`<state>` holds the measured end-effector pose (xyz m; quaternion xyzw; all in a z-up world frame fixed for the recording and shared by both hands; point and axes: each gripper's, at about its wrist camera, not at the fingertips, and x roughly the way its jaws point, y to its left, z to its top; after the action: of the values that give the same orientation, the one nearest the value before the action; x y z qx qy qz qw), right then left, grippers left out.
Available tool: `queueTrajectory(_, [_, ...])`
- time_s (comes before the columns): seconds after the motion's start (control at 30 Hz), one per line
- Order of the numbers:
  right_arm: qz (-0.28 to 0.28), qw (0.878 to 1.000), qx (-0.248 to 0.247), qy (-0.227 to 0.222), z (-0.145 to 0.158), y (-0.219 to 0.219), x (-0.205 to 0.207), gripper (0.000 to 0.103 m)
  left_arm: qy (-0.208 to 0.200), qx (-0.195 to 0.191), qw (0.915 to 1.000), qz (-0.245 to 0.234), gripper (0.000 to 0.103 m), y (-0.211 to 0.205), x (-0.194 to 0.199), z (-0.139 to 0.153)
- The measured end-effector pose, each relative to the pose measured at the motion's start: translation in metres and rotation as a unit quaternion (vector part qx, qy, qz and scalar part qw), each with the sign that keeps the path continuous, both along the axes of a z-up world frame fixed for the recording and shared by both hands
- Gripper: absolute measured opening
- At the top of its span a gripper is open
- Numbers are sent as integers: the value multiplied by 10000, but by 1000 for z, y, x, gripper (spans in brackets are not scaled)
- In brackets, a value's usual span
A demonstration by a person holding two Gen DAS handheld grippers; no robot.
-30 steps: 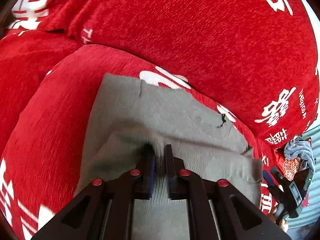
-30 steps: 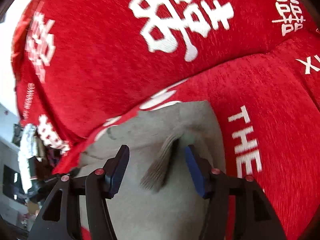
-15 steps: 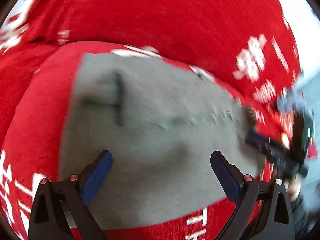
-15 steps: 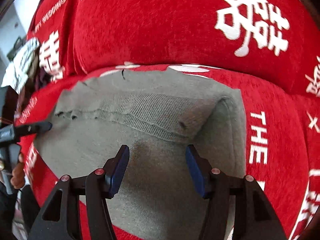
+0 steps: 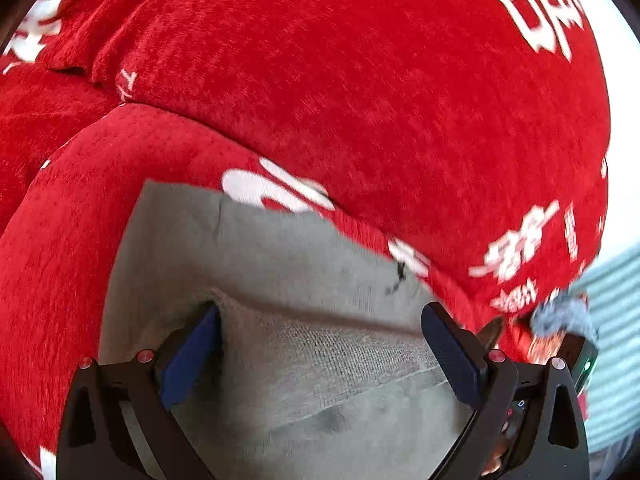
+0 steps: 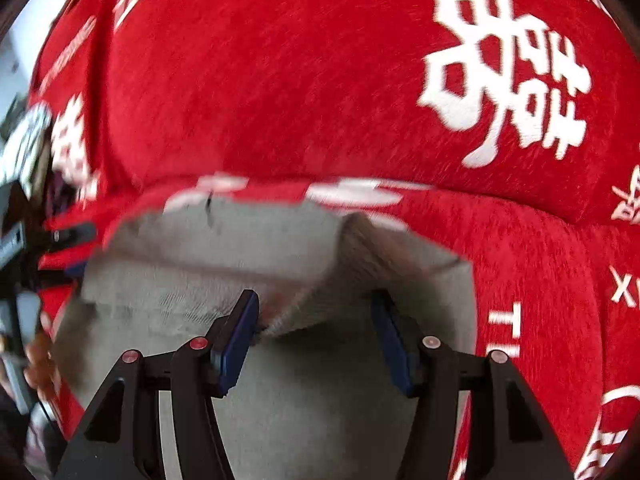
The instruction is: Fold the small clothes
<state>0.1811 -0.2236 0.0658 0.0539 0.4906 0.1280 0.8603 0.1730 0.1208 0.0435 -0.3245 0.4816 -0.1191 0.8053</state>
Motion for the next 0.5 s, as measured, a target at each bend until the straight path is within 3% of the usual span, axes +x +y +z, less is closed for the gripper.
queueTrajectory(0.13, [-354, 9989, 223, -210, 5, -15, 0, 62, -62, -365, 9992, 171, 99, 16, 4, 3])
queueTrajectory(0.3, [-627, 9973, 388, -74, -8, -34, -13, 62, 129, -716, 9973, 107, 99, 35, -17, -10])
queueTrajectory(0.5, [-440, 9976, 529, -112, -8, -33, -28, 62, 12, -501, 9923, -1132, 99, -2, -51, -3])
